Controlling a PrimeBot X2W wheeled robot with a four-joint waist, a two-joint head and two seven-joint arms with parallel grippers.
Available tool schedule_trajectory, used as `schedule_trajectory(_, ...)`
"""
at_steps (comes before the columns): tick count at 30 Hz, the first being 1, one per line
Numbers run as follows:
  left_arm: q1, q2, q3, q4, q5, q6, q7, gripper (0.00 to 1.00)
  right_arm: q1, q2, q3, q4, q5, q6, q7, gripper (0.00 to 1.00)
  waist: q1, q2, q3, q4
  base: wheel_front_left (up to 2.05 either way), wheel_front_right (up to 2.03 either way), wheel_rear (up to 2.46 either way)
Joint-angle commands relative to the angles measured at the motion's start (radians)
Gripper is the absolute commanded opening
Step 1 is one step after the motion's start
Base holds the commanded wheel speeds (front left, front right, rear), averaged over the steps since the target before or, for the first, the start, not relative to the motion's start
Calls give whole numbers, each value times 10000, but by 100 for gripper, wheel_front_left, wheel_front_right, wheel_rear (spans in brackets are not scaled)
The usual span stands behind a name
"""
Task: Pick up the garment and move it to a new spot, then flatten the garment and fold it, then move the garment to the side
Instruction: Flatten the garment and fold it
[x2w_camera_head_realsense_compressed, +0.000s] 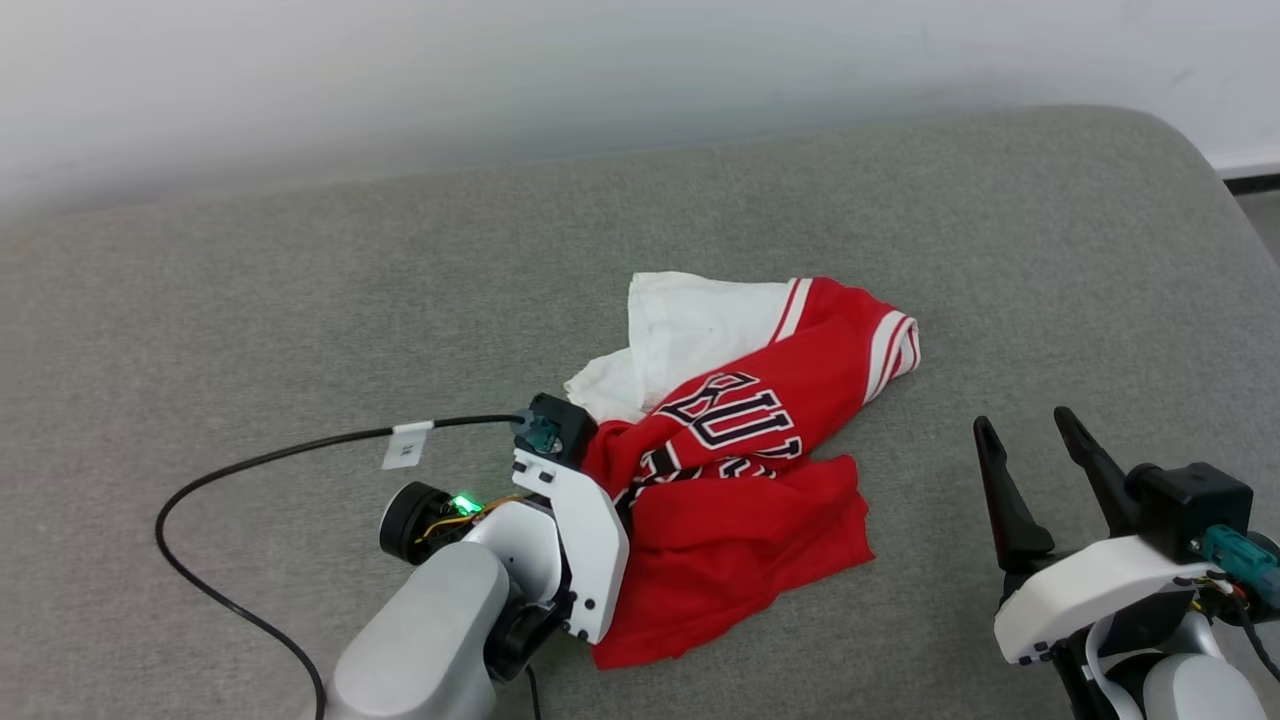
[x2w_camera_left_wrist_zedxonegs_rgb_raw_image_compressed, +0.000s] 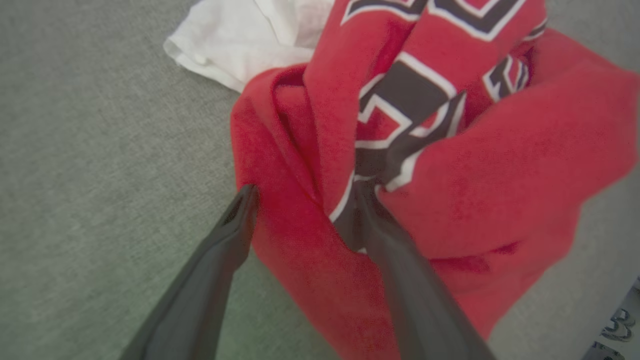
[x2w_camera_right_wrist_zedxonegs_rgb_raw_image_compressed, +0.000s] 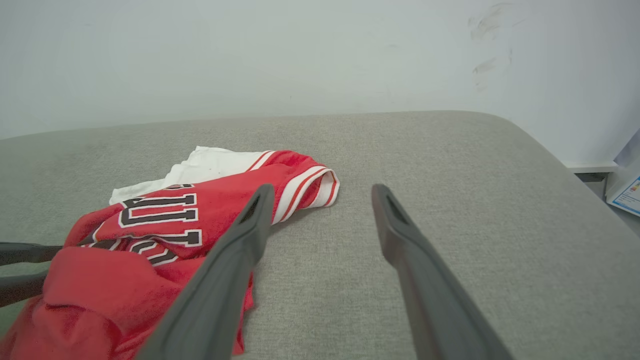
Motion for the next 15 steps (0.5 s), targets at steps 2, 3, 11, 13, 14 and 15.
schedule_trajectory(2,-186,68,-152,252,-81,-99,646,100,-171,25,4,116,60,-3,-116,100,0,-1,200,-182,0,0,0)
schedule_trajectory(3,-159,86,-230,422,-172,-165,1076,100,-188,35,9,169,73,-3,-143,100,0,-1,224,-201,0,0,0)
schedule_trajectory(11,-479,320,-211,-102,-51,-230,878,0,-321,85,-117,478,89,-3,-325,100,0,-1,215,-64,0,0,0)
schedule_trajectory(13,-519,444,-82,-474,68,-145,300,0,-291,96,-140,504,60,-3,-348,100,0,-1,123,70,0,0,0)
schedule_trajectory(14,-458,501,-81,-669,109,-105,130,0,-270,94,-178,505,43,-3,-342,100,0,-1,71,147,0,0,0)
schedule_trajectory(15,-352,520,-45,-905,118,-88,-68,0,-222,89,-227,507,15,-3,-328,100,0,-1,8,243,0,0,0)
